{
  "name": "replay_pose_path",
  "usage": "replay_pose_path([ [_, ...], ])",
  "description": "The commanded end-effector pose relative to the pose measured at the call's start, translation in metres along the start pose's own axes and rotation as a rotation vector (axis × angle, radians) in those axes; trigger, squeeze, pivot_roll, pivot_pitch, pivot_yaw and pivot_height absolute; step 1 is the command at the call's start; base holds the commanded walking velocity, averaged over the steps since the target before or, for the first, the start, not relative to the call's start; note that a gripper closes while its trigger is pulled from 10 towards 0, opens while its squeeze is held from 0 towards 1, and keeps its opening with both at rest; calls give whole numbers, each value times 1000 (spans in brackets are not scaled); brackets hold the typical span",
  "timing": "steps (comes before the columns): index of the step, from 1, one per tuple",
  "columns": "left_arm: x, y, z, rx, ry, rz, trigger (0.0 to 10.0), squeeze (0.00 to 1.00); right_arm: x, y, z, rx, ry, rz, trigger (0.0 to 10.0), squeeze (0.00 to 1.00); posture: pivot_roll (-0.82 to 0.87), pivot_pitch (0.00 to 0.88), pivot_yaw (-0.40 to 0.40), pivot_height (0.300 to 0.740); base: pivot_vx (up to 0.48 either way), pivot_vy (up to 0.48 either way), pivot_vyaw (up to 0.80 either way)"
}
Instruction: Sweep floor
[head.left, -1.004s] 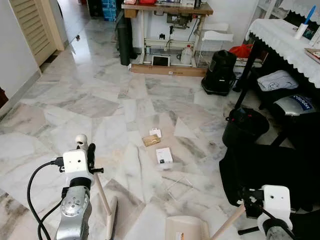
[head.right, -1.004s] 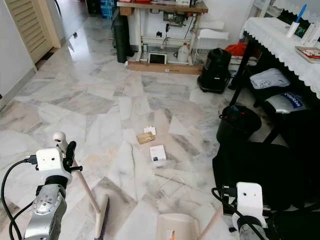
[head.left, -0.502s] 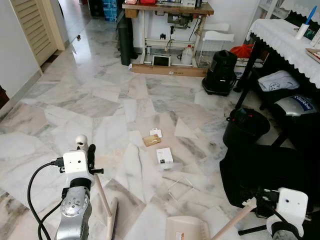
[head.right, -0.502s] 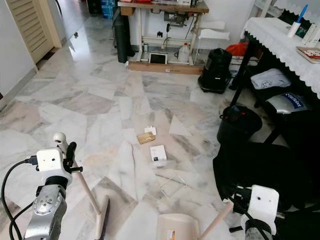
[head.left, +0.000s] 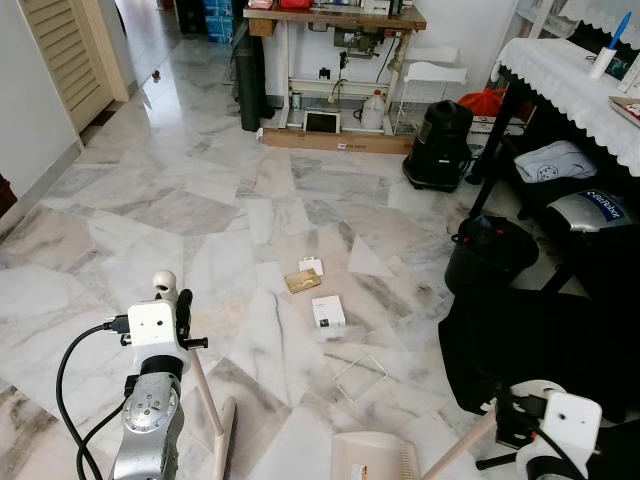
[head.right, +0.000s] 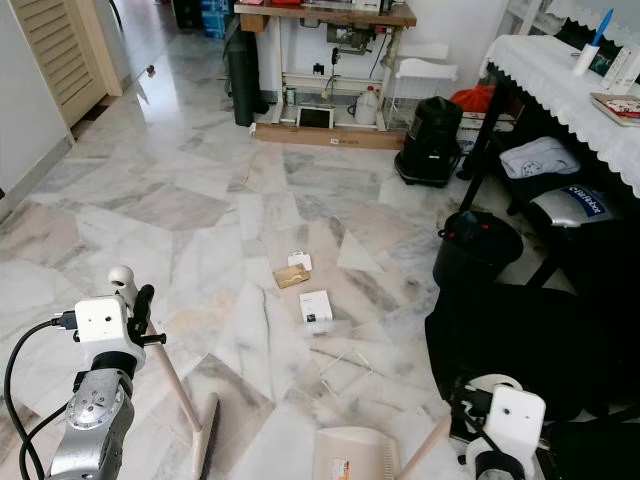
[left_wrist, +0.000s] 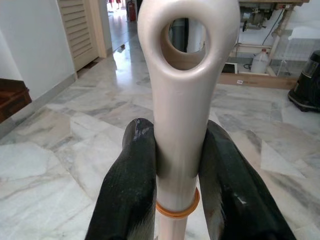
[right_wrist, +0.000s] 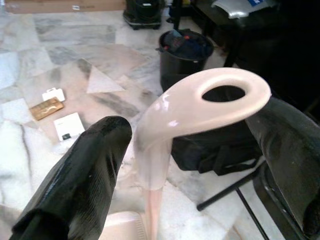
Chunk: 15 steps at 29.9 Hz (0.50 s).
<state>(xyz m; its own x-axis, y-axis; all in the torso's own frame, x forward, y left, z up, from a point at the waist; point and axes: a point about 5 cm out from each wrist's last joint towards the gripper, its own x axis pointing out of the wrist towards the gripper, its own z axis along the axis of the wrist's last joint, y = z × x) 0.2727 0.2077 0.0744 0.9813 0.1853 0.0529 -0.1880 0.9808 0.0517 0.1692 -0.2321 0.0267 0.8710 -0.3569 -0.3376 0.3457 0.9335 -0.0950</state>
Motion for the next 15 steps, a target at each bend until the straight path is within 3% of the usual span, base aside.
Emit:
replay_pose_path([
  [1,5,-1,9,4,-46,-11,10000,0,1,0,-1,2,-5,16,10000,0,-79,0,-40,740,0,0,0],
  [15,3,-2,7,3,-40,-11,10000,0,9,-1,-8,-72,-7,108,10000,0,-73,0,-45,740,0,0,0],
])
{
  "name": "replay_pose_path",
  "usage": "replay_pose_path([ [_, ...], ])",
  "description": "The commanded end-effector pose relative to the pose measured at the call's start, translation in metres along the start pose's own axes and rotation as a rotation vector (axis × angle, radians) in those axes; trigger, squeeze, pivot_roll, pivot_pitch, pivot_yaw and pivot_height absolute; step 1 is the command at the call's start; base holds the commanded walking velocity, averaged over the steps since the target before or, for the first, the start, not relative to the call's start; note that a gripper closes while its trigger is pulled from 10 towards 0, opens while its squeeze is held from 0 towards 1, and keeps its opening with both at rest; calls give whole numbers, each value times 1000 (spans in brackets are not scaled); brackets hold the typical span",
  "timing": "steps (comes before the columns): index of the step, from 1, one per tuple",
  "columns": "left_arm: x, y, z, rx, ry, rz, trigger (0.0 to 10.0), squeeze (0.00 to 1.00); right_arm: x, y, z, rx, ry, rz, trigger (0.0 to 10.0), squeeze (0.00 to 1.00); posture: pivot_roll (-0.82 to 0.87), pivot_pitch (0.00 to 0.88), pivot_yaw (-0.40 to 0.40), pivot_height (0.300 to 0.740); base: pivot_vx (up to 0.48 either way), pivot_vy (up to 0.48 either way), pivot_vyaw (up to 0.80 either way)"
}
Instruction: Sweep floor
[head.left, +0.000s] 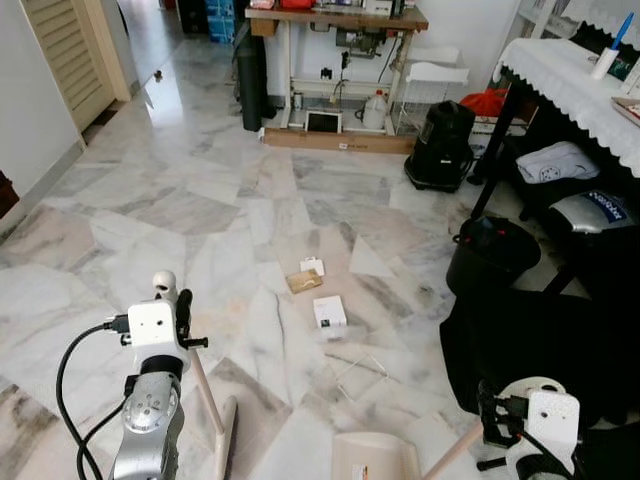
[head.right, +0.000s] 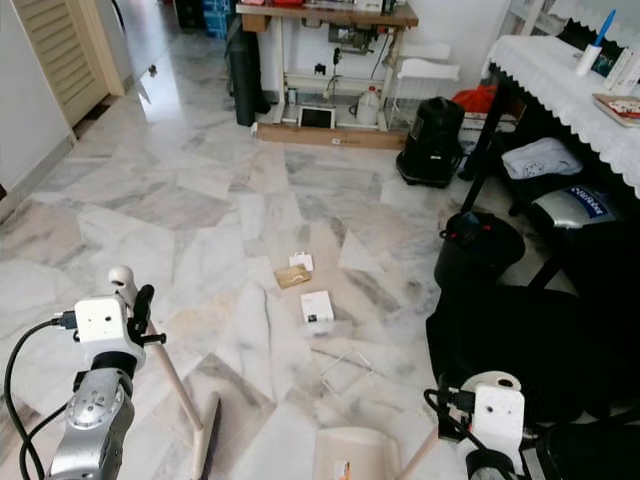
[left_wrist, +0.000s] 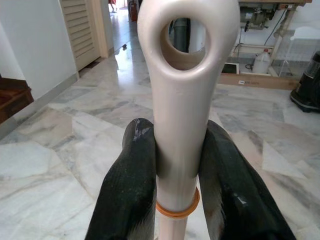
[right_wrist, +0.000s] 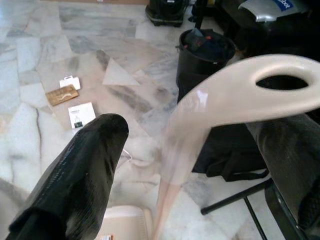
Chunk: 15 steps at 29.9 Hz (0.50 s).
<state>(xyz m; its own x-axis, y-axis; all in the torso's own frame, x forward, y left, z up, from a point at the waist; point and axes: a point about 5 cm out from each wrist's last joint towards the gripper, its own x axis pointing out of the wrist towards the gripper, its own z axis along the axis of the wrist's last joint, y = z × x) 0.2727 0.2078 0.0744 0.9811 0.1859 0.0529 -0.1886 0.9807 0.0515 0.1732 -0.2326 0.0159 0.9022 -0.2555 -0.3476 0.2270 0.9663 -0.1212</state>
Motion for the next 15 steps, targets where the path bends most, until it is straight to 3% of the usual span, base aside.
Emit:
replay_pose_path([
  [1,3,-2,7,3,-39,-12,10000,0,2,-3,0,-14,-5,2,10000,0,-73,0,-45,740,0,0,0],
  [15,4,-4,6,2,-39,-17,10000,0,19,-5,4,-35,-29,25,10000,0,-78,0,-41,740,0,0,0],
])
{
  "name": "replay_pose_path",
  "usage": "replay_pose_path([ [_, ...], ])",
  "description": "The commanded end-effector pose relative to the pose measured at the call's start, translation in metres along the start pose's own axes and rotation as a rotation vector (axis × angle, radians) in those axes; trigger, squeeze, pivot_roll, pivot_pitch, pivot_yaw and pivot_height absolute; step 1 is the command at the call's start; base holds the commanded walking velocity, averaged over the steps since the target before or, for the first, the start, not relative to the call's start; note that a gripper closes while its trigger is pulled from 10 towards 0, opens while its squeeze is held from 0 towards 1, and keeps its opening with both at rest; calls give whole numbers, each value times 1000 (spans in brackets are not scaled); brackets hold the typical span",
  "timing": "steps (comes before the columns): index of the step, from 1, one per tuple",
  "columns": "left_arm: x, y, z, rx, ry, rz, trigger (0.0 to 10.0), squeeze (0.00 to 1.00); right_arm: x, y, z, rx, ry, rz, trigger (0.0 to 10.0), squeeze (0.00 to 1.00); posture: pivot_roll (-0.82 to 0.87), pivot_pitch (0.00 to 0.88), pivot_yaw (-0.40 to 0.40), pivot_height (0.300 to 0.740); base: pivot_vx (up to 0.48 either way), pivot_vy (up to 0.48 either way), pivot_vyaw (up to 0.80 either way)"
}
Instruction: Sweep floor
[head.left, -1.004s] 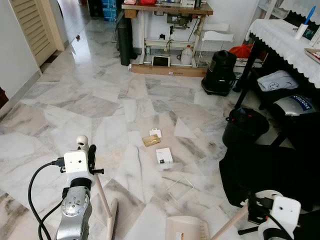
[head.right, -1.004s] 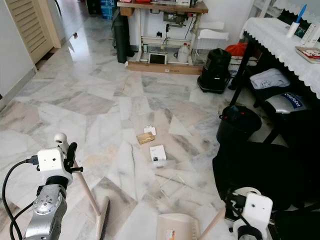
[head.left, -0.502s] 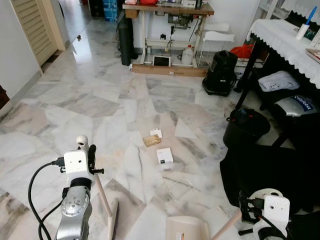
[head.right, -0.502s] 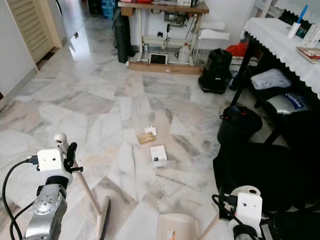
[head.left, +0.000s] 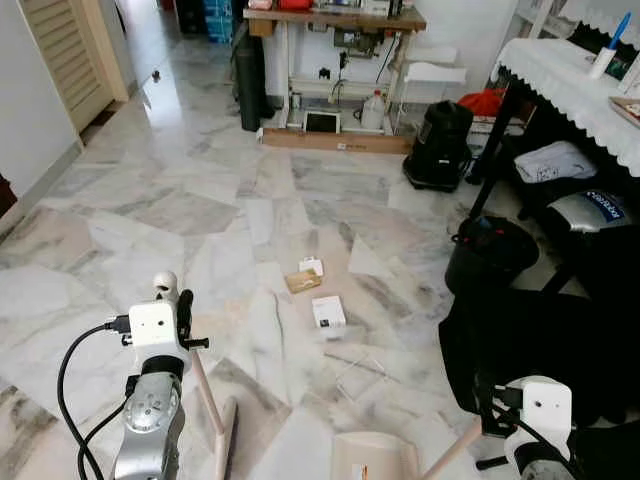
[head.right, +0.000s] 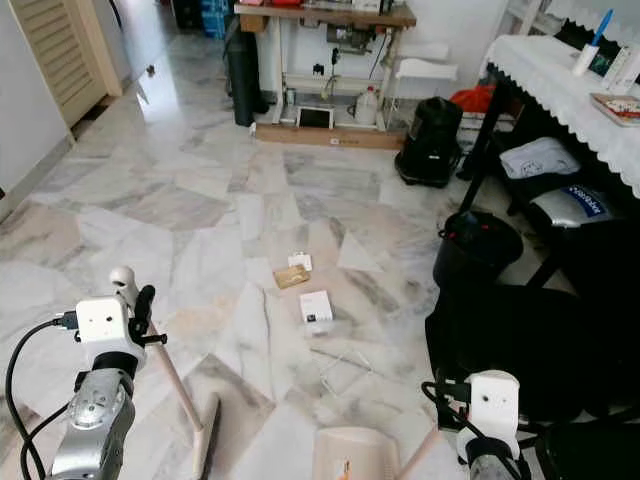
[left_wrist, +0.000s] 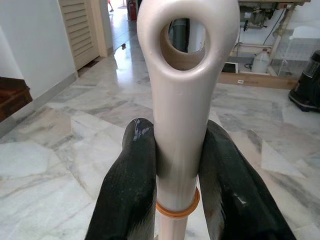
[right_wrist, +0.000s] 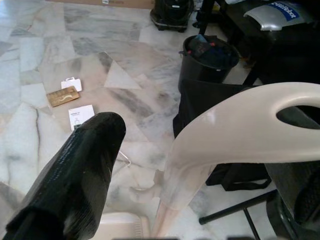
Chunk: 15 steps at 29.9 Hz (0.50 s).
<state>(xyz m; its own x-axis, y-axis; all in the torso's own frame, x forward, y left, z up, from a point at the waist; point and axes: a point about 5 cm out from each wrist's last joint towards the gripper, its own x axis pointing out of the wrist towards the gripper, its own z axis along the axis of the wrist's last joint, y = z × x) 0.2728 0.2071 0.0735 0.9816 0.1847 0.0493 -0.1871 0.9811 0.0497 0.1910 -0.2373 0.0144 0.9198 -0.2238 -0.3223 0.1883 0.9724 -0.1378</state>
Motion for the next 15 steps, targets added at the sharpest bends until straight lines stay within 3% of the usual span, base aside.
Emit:
replay_pose_path([
  [1,4,-4,7,4,-43,-16,10000,0,1,-4,-2,-5,4,-4,10000,0,-78,0,-41,740,0,0,0],
  [15,3,-2,7,10,-42,-19,10000,0,1,-1,-12,-9,16,-35,10000,0,-72,0,-31,740,0,0,0],
])
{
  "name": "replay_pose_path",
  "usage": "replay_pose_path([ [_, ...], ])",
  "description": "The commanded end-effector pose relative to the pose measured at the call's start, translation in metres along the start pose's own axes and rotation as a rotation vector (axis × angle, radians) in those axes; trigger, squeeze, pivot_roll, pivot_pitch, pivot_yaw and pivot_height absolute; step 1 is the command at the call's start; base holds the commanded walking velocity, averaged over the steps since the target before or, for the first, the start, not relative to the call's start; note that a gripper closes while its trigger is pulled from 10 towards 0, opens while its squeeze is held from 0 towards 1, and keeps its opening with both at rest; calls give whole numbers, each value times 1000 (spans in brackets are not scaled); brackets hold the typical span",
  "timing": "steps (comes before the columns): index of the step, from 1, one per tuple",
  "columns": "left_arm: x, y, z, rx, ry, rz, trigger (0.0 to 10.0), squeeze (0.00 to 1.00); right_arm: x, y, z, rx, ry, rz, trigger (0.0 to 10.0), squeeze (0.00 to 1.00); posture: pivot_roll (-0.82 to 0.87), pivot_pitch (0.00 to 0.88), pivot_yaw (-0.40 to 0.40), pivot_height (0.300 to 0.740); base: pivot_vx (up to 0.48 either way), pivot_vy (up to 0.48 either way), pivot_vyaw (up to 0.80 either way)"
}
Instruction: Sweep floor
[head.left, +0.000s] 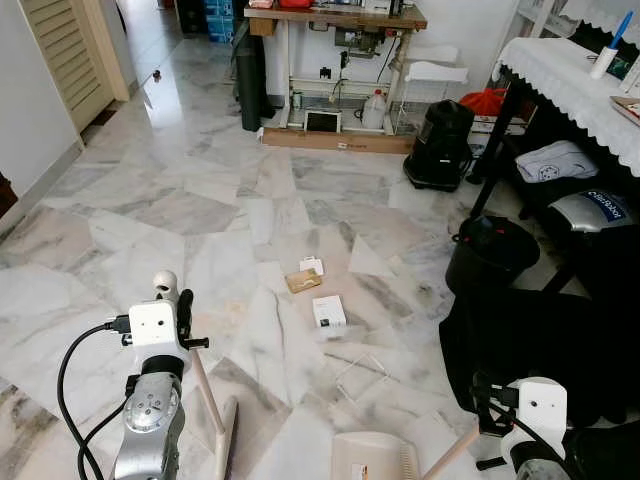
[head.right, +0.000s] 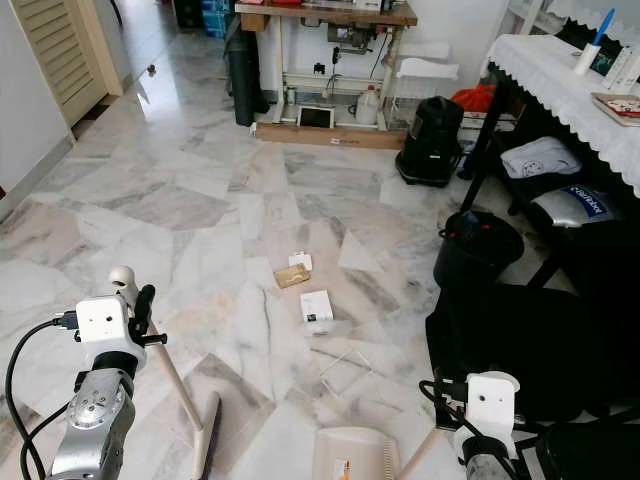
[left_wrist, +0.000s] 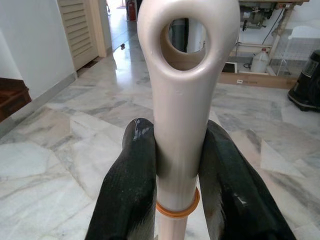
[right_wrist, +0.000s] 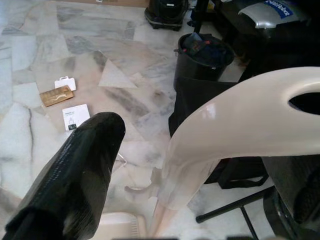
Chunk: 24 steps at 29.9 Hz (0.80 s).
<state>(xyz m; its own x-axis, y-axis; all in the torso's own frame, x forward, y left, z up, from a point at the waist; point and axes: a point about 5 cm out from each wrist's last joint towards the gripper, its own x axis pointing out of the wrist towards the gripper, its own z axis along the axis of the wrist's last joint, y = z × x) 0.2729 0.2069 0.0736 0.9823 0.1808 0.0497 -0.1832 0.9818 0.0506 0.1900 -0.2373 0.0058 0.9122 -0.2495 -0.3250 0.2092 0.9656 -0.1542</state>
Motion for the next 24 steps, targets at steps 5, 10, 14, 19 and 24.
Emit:
replay_pose_path([
  [5,4,-3,8,9,-42,-21,10000,0,1,-1,-5,14,7,-3,10000,0,-69,0,-30,740,0,0,0],
  [10,4,-3,8,9,-42,-23,10000,0,2,-1,-5,12,4,-11,9922,0,-67,0,-29,740,0,0,0],
  [14,4,-2,8,11,-41,-25,10000,0,2,1,-6,14,6,1,3020,0,-68,0,-27,740,0,0,0],
  [19,4,-3,8,10,-43,-28,10000,0,1,3,-7,24,4,12,0,0,-66,0,-25,740,0,0,0],
  [24,4,-2,8,11,-43,-29,10000,0,2,4,-7,27,2,15,0,0,-65,0,-25,740,0,0,0],
])
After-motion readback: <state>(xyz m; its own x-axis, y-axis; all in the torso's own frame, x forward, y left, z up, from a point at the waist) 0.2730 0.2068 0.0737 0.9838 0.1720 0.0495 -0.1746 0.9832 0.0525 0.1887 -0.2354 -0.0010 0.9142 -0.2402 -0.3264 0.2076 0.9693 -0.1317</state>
